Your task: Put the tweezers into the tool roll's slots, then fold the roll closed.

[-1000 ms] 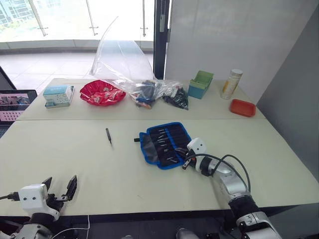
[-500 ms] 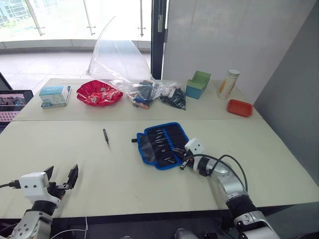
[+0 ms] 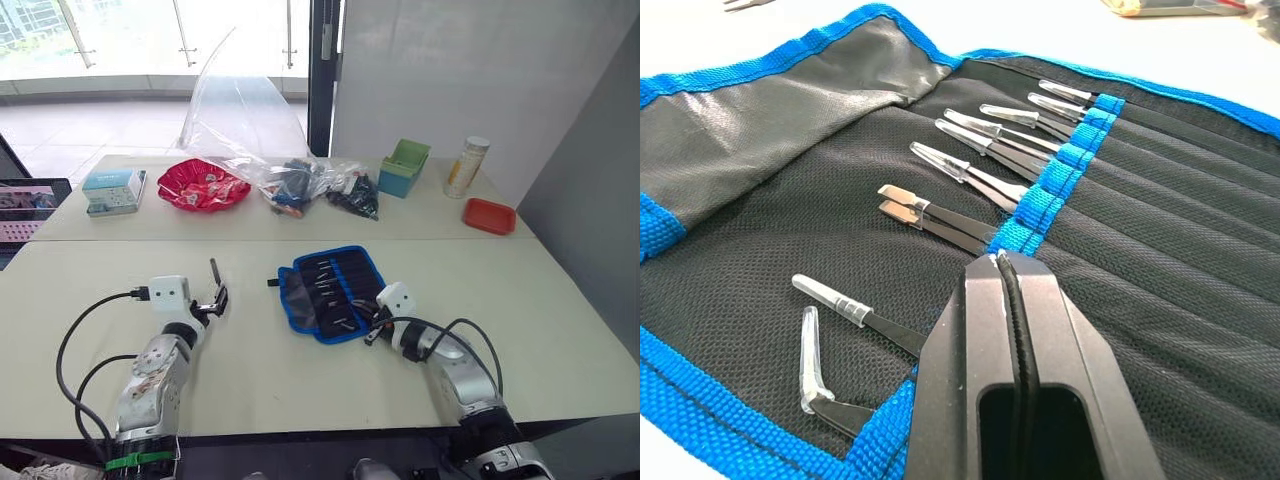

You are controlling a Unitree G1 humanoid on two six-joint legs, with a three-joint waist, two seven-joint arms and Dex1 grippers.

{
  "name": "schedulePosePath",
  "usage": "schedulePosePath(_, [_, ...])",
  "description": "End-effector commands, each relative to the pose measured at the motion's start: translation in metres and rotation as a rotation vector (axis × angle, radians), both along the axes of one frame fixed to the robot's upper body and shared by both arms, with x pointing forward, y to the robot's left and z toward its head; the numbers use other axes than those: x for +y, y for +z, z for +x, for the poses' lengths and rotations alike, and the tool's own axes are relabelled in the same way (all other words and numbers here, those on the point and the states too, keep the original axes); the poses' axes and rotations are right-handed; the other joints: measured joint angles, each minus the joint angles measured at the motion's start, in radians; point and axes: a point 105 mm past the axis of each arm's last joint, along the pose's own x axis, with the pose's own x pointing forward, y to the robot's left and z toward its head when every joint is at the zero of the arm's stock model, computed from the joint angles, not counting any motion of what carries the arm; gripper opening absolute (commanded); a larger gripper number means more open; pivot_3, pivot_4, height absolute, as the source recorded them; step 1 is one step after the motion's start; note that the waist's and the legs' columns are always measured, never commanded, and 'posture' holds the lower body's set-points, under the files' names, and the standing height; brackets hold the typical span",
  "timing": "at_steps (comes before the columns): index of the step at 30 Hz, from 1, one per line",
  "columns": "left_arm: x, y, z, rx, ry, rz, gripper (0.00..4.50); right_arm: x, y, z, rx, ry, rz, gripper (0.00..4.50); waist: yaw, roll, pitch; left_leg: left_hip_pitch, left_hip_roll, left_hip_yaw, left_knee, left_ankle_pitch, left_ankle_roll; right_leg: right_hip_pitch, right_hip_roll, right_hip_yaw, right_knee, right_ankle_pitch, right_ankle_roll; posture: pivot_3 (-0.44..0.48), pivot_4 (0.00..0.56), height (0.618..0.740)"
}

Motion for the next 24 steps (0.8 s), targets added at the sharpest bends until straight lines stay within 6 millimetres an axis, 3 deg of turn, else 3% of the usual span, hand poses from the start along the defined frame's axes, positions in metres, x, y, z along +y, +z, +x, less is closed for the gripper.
schedulePosePath(1, [-0.011, 0.006, 0.013, 0.015, -0.005, 0.025, 4.46, -0.003, -0.039, -0.017, 0.154, -0.004, -0.054, 0.00, 0.004, 0.000, 0.000, 0.000, 0.000, 0.000, 0.000, 0.000, 0.000, 0.000, 0.000, 0.000, 0.000, 0.000, 0.000, 0.000, 0.150, 0.738])
schedulePosePath(6, [-0.016, 0.003, 0.017, 0.057, 0.000, 0.007, 4.46, -0.005, -0.037, -0.018, 0.152, -0.020, -0.052, 0.00, 0.008, 0.000, 0.000, 0.000, 0.000, 0.000, 0.000, 0.000, 0.000, 0.000, 0.000, 0.000, 0.000, 0.000, 0.000, 0.000, 0.150, 0.738])
schedulePosePath(10, [-0.025, 0.007, 0.022, 0.078, -0.024, 0.028, 3.29, -0.007, -0.037, -0.018, 0.153, -0.029, -0.051, 0.00, 0.012, 0.001, 0.000, 0.000, 0.000, 0.000, 0.000, 0.000, 0.000, 0.000, 0.000, 0.000, 0.000, 0.000, 0.001, 0.000, 0.150, 0.738])
schedulePosePath(18, [-0.012, 0.006, 0.023, 0.125, 0.032, 0.059, 0.66, -0.006, -0.036, -0.017, 0.151, -0.028, -0.052, 0.00, 0.013, 0.001, 0.001, 0.000, 0.000, 0.000, 0.000, 0.000, -0.001, 0.000, 0.000, 0.000, -0.001, -0.001, 0.001, 0.000, 0.150, 0.738])
schedulePosePath(20, [-0.006, 0.021, 0.024, 0.034, 0.044, 0.029, 0.02, -0.005, -0.036, -0.016, 0.150, -0.027, -0.052, 0.00, 0.013, 0.001, 0.001, 0.000, 0.000, 0.000, 0.000, 0.001, -0.001, 0.000, 0.000, 0.000, -0.001, -0.001, 0.001, 0.000, 0.150, 0.738])
schedulePosePath(24, [0.007, 0.045, 0.026, -0.099, 0.051, 0.014, 0.02, -0.005, -0.036, -0.015, 0.148, -0.027, -0.052, 0.00, 0.012, 0.001, 0.001, 0.000, 0.000, 0.000, 0.000, 0.001, -0.001, 0.000, 0.000, 0.000, -0.002, -0.001, 0.001, 0.000, 0.150, 0.738])
